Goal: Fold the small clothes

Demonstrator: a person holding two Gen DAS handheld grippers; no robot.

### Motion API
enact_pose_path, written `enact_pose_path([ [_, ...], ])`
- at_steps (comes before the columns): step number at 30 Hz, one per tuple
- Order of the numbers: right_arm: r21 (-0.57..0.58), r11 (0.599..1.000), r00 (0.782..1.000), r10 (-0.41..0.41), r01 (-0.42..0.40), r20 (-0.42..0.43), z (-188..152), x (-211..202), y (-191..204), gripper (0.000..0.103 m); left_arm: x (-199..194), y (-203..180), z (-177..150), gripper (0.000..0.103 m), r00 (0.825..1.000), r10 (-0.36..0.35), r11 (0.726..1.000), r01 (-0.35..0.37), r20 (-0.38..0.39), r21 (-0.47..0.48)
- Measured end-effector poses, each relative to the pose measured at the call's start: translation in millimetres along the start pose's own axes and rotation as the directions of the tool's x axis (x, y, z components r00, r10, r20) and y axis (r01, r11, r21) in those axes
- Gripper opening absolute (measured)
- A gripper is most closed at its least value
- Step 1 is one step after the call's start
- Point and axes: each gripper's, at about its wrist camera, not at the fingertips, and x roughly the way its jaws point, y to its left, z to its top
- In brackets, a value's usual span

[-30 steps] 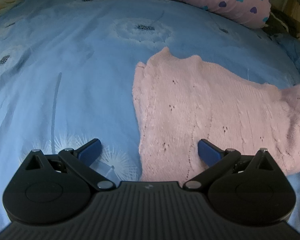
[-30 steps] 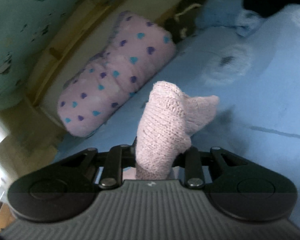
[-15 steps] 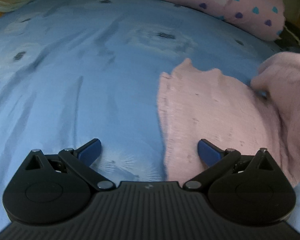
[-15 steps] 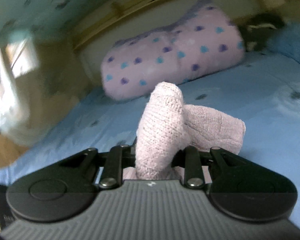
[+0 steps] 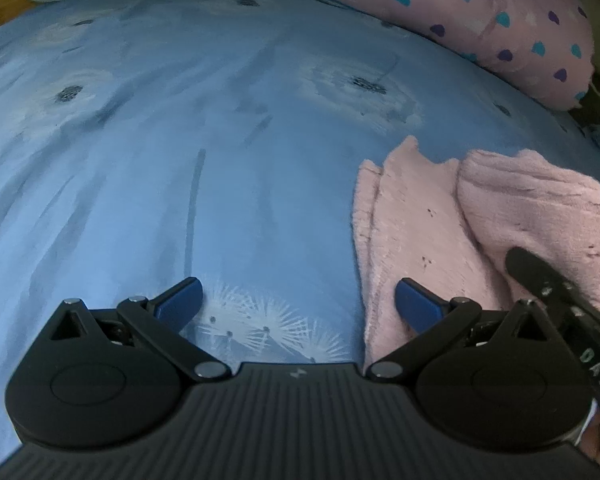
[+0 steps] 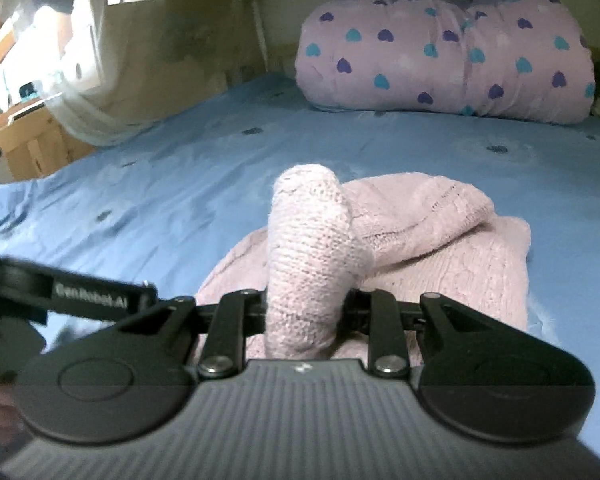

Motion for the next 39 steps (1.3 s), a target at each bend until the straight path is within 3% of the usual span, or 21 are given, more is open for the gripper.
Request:
enact_pose_path([
  [4, -0.003, 1.000, 0.999, 0.004, -0.004, 0.050, 10, -8, 5, 0.028, -2, 5, 1, 0.103, 1.000, 0.028, 0.999, -0.028, 0.009, -0.024],
  [6, -0.055, 0.998, 0.995, 0.044, -0.039, 0.085, 13, -15, 15, 0.026, -1, 9, 2, 0.103, 0.999, 0.038, 0.999, -0.037, 0.009, -0.039],
  [10, -0.150, 0.984, 0.995, 0.100, -0.096, 0.018, 0, -6, 30, 0.026, 0, 19, 3, 0.103, 0.999, 0.046, 0.996, -0.046, 0.004, -0.080],
  [12, -0.123, 0.983, 0.991, 0.132, -0.135, -0.031, -9, 0, 26, 0.027, -1, 22, 2, 0.103, 0.999, 0.049, 0.994, -0.048, 0.004, -0.093],
  [15, -0.069, 0.982, 0.985, 0.172, -0.173, -0.022, -13, -8, 18, 0.035, -1, 23, 2, 0.103, 0.999, 0.050, 0.994, -0.049, 0.009, -0.096],
  [17, -0.019, 0.974, 0.974, 0.224, -0.225, -0.039, -11, -15, 13, 0.053, -2, 22, 3, 0.103, 0.999, 0.048, 0.995, -0.046, 0.019, -0.092],
  [24, 0.042, 0.946, 0.946, 0.322, -0.321, -0.035, -6, -53, -8, 0.054, -13, 4, 1, 0.103, 0.994, 0.039, 0.999, -0.037, 0.098, -0.021],
  [27, 0.076, 0.952, 0.954, 0.298, -0.295, -0.026, -5, -66, -29, 0.054, -19, -11, 1, 0.103, 0.990, 0.026, 0.999, -0.031, 0.141, 0.037],
  [31, 0.088, 0.973, 0.976, 0.217, -0.215, -0.009, -6, -77, -59, 0.054, -30, -25, 1, 0.103, 0.979, -0.087, 0.996, 0.079, 0.184, 0.050],
  [35, 0.115, 0.984, 0.991, 0.136, -0.135, 0.005, -12, -80, -86, 0.054, -26, -42, 3, 0.103, 0.970, -0.183, 0.983, 0.176, 0.159, 0.061],
  [39, 0.177, 0.980, 0.996, 0.091, -0.094, 0.023, -21, -72, -106, 0.058, -12, -56, 1, 0.102, 0.979, -0.171, 0.984, 0.164, 0.115, 0.067],
])
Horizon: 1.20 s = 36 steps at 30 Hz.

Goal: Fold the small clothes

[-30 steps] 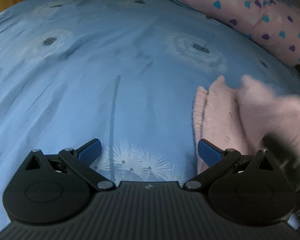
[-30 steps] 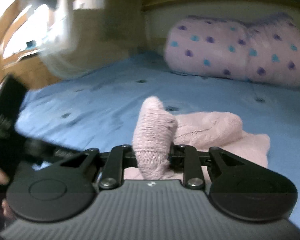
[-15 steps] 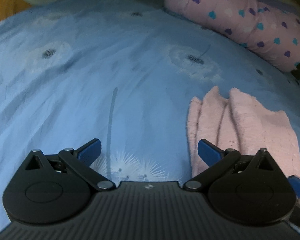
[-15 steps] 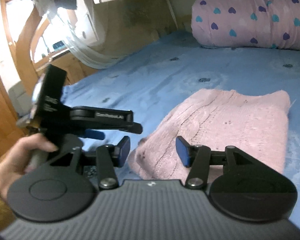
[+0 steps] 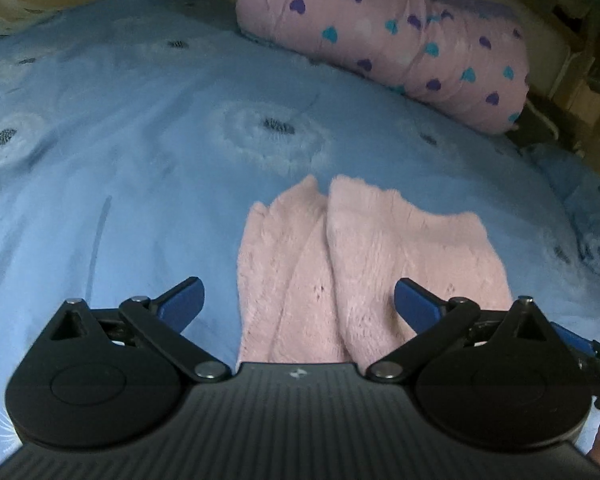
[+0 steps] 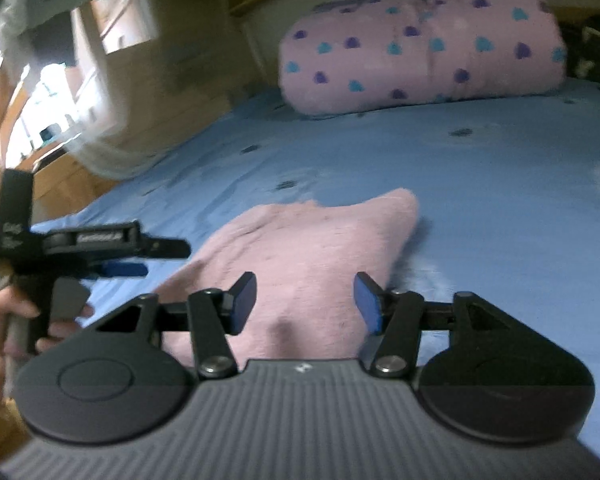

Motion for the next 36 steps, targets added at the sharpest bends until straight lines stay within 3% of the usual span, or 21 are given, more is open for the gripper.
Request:
enact_pose_path([
  [11, 0.133, 0.990, 0.998, 0.056, -0.054, -0.012, -22, 19, -34, 0.059, 5, -13, -11, 0.074, 0.999, -0.030, 0.997, 0.027, 0.042, 0.077],
  [18, 0.130, 0.990, 0.999, 0.053, -0.052, -0.003, -29, 20, -34, 0.059, 7, -26, -19, 0.073, 0.998, -0.027, 0.985, 0.018, 0.054, 0.170],
  [21, 0.141, 0.989, 0.999, 0.050, -0.049, -0.003, -29, 21, -35, 0.063, 11, -20, -17, 0.073, 0.997, -0.065, 0.988, 0.060, 0.033, 0.139],
  [23, 0.146, 0.988, 0.999, 0.052, -0.051, -0.004, -29, 21, -36, 0.064, 21, -10, -15, 0.073, 0.989, -0.145, 0.988, 0.146, -0.031, 0.056],
  [25, 0.147, 0.988, 0.999, 0.052, -0.051, -0.003, -29, 22, -36, 0.064, 24, -4, -14, 0.071, 0.987, -0.159, 0.987, 0.160, -0.036, 0.019],
  [28, 0.146, 0.988, 0.999, 0.052, -0.051, -0.002, -29, 22, -36, 0.064, 21, -11, -16, 0.063, 0.986, -0.164, 0.984, 0.164, -0.008, 0.068],
  [36, 0.149, 0.988, 0.999, 0.051, -0.050, 0.001, -30, 23, -36, 0.064, 31, -23, -17, 0.069, 0.993, -0.119, 0.991, 0.118, 0.010, 0.056],
])
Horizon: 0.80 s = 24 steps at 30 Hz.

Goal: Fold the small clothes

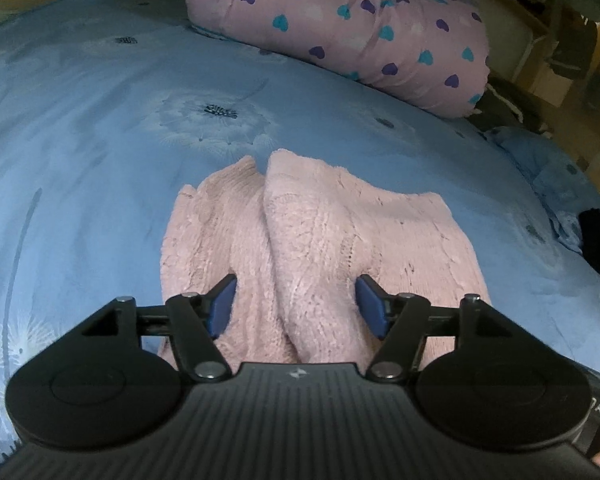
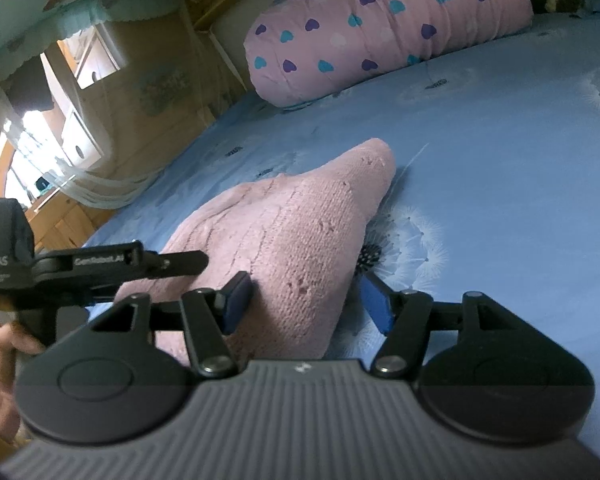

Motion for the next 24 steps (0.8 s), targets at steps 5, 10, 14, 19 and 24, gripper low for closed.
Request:
enact_pose_path([
  [5, -0.005, 1.000, 1.000, -0.010, 0.010, 0.007, 7, 1, 2, 0.064, -4, -11, -1, 0.043, 0.999, -0.006, 0.999, 0.004, 0.038, 0.051],
  [10, 0.047, 0.998, 0.998, -0.044, 0.042, 0.047, 20, 3, -1, 0.064, -12, -6, 2, 0.033, 0.998, -0.033, 0.999, 0.033, 0.051, 0.007],
  [14, 0.175, 0.978, 0.992, -0.121, 0.113, 0.036, 26, 19, -10, 0.064, -27, 3, 9, 0.024, 0.992, -0.069, 0.997, 0.073, 0.107, -0.032],
  [19, 0.259, 0.965, 0.999, -0.039, 0.035, 0.010, 33, 40, 0, 0.061, -40, 21, 12, 0.021, 0.989, -0.047, 0.996, 0.056, 0.139, -0.063],
  [24, 0.040, 0.999, 1.000, -0.002, 0.001, 0.028, 31, 49, 49, 0.061, -51, 51, 9, 0.021, 0.989, 0.024, 0.996, -0.012, 0.147, -0.085],
])
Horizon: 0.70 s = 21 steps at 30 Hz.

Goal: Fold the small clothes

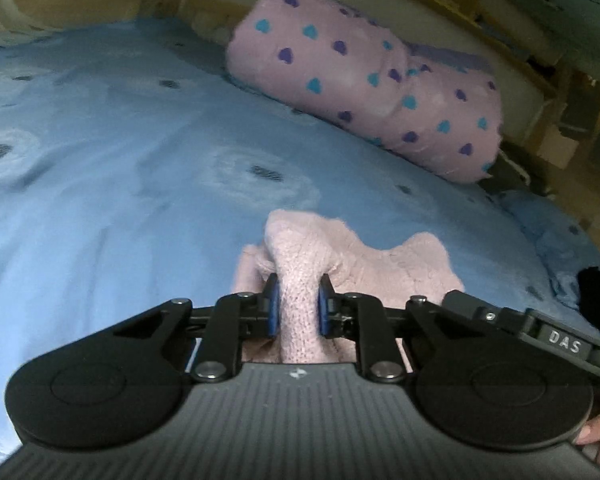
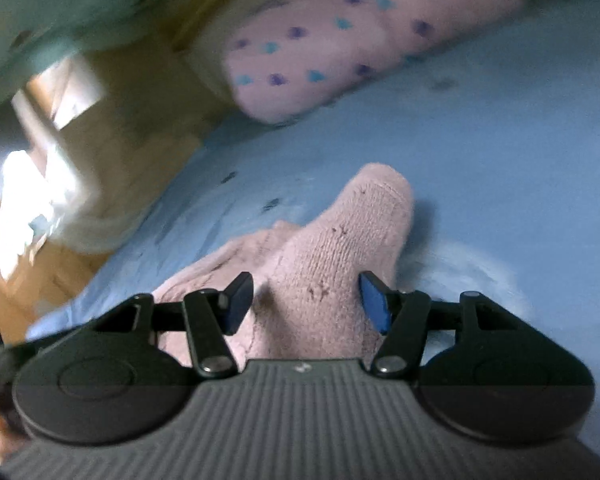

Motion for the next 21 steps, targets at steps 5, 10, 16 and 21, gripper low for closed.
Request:
enact_pose_path([
  [5, -0.226, 0.967, 0.992, -0.127, 0.120, -0.015, -18, 16, 25, 0.061, 14, 9, -5, 0.025, 0.996, 0.024, 0.999, -0.020, -0.088, 0.046],
  [10, -0.257, 0.956, 0.989, -0.150, 0.142, -0.011, -21, 10, 23, 0.062, 1, -4, -5, 0.029, 0.997, 0.071, 0.991, -0.066, -0.040, 0.113],
  [16, -0.212, 0.966, 0.989, -0.148, 0.150, 0.025, -2, -11, 19, 0.062, -20, -20, 12, 0.029, 0.996, 0.092, 0.986, -0.093, 0.013, 0.138],
  [21, -0.167, 0.966, 0.980, -0.190, 0.196, 0.056, 11, -5, 19, 0.049, 22, -36, 34, 0.029, 0.995, 0.003, 0.998, 0.003, -0.100, 0.060],
])
